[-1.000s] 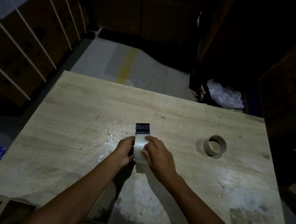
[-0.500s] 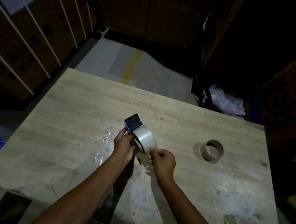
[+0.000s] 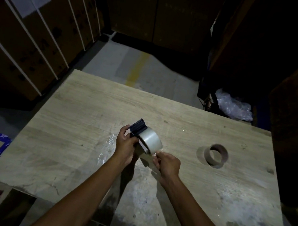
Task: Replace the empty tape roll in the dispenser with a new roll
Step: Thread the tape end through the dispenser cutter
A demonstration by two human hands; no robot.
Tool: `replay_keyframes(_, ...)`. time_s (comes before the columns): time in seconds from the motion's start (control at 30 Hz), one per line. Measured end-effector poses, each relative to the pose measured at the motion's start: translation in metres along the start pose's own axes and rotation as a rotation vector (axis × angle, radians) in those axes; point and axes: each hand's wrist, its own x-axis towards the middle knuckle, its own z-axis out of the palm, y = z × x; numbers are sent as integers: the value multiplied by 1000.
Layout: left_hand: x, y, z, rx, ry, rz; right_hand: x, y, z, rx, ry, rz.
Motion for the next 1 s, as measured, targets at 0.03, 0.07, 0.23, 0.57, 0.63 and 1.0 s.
replay_keyframes(0.03, 1, -1, 0, 2, -8, -11, 0, 1, -1, -53, -6, -33)
replay_keyframes(0.07, 2, -1, 0, 2, -14, -18, -1, 2, -1, -96, -7, -69)
replay_keyframes(0.23, 5, 0, 4, -80, -77, -58, -6, -2, 4, -238, 43, -293)
replay_keyframes(0.57, 11, 28, 4, 481, -379, -213, 19, -16, -21, -395, 12, -332)
replay_keyframes(0.63, 10, 30, 5, 717, -397, -85, 23, -17, -30, -427, -41, -293)
replay_keyframes(1.0, 14, 33, -7, 1097, -659, 82, 32, -46, -50, -461, -353, -202)
